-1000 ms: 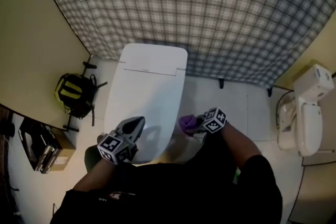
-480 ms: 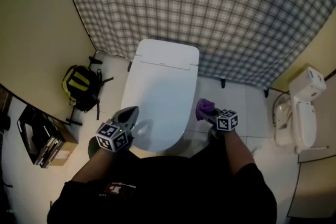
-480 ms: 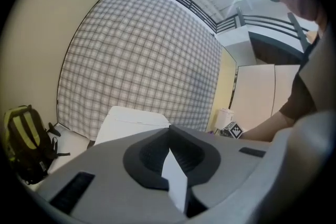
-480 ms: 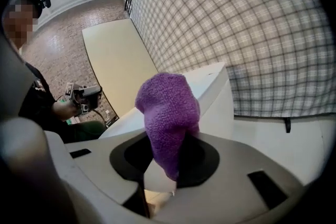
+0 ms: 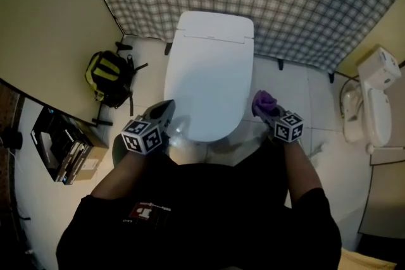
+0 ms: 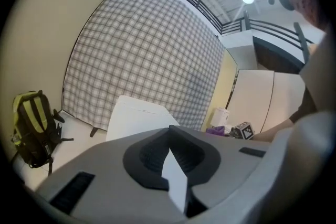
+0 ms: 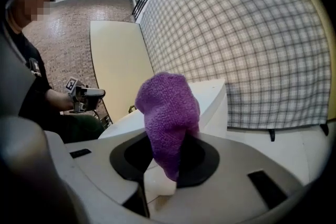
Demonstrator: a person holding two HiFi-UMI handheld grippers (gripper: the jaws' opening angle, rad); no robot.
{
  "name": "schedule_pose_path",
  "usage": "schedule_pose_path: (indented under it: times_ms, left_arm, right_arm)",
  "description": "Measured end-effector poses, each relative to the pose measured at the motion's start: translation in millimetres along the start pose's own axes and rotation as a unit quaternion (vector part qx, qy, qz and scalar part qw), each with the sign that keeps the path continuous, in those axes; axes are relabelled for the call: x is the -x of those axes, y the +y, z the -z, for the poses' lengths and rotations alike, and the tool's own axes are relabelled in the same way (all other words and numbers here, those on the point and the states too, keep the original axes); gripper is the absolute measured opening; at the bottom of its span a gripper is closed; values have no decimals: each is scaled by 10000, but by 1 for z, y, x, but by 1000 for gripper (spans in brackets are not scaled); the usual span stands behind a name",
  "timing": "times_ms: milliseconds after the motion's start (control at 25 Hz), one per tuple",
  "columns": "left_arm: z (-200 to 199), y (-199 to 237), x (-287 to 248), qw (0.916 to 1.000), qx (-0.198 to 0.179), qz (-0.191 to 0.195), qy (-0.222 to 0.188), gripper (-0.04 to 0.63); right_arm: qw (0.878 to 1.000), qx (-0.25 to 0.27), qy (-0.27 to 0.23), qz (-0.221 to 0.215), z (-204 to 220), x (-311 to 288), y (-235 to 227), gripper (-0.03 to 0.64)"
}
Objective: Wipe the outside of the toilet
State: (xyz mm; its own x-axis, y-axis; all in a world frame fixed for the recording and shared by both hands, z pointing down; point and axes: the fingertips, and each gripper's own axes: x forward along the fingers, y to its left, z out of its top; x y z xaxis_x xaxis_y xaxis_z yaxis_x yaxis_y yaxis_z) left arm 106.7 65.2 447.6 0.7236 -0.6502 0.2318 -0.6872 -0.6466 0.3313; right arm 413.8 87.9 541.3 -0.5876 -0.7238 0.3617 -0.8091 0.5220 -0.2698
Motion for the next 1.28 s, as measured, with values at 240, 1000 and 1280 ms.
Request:
schedule_pose_path:
  times_ms: [240, 1000, 1280]
  left_arm:
    - [34, 6, 40, 9998, 21, 88, 179, -5]
    - [76, 74, 164, 9989, 443, 162, 39, -5]
    - [81, 74, 192, 9997, 141, 213, 19, -5]
  right_arm:
    - [9804, 1786, 801, -236, 1, 5, 117, 92]
    - [7597, 5812, 2881, -453, 121, -189, 343, 95]
    - [6367, 6801, 3633, 85, 140, -231, 319, 95]
